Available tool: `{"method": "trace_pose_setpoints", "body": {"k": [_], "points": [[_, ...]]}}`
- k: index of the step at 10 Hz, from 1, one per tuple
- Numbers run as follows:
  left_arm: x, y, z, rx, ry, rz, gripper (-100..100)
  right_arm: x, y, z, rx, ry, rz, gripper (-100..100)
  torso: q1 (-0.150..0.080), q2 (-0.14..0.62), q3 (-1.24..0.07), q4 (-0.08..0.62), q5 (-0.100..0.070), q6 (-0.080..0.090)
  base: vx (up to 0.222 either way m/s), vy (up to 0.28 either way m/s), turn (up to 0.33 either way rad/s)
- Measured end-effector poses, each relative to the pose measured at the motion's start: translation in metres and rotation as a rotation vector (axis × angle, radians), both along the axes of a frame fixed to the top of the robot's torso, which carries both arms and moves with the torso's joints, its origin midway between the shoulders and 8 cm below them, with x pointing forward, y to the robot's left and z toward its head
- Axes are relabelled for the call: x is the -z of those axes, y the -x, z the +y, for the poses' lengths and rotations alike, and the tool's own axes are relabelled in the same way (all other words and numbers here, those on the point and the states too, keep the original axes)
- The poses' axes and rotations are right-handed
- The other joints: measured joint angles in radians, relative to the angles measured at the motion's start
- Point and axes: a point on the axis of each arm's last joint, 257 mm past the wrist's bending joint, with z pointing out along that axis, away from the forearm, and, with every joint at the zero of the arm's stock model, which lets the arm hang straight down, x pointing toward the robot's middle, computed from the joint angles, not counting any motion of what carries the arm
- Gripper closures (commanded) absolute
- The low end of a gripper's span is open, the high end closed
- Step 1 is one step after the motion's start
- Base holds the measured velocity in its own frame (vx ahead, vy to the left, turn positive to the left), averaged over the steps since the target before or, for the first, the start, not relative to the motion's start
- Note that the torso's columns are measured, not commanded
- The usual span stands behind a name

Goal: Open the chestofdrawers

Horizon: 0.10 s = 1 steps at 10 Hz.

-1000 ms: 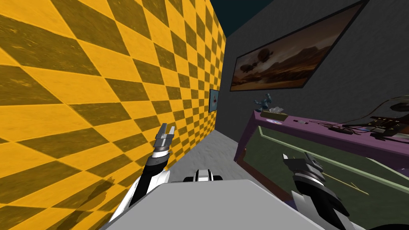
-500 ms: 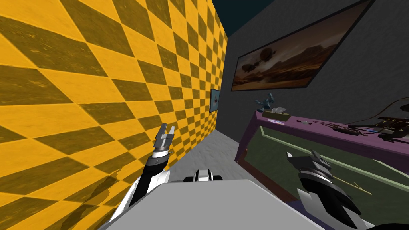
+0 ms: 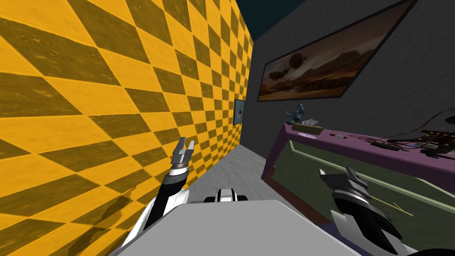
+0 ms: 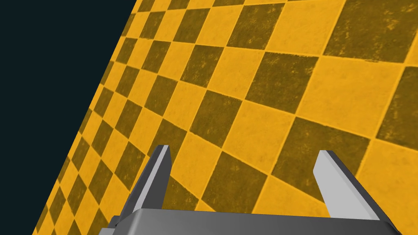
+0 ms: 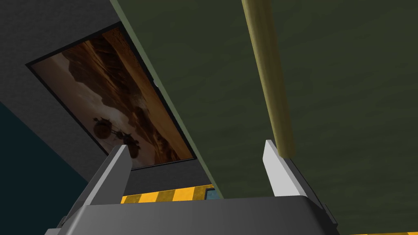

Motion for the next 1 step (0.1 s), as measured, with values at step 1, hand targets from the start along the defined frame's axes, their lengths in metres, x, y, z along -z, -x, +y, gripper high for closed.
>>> {"method": "trace_pose_setpoints", "body": {"k": [1], "points": [[0.0000,0.0000,0.0000,0.000,0.000,0.000,0,0.0000,0.0000,0.0000,0.000,0.000,0.000,0,0.000,0.000,0.000,0.000,0.000,0.000,0.000,0.000,0.000]]}}
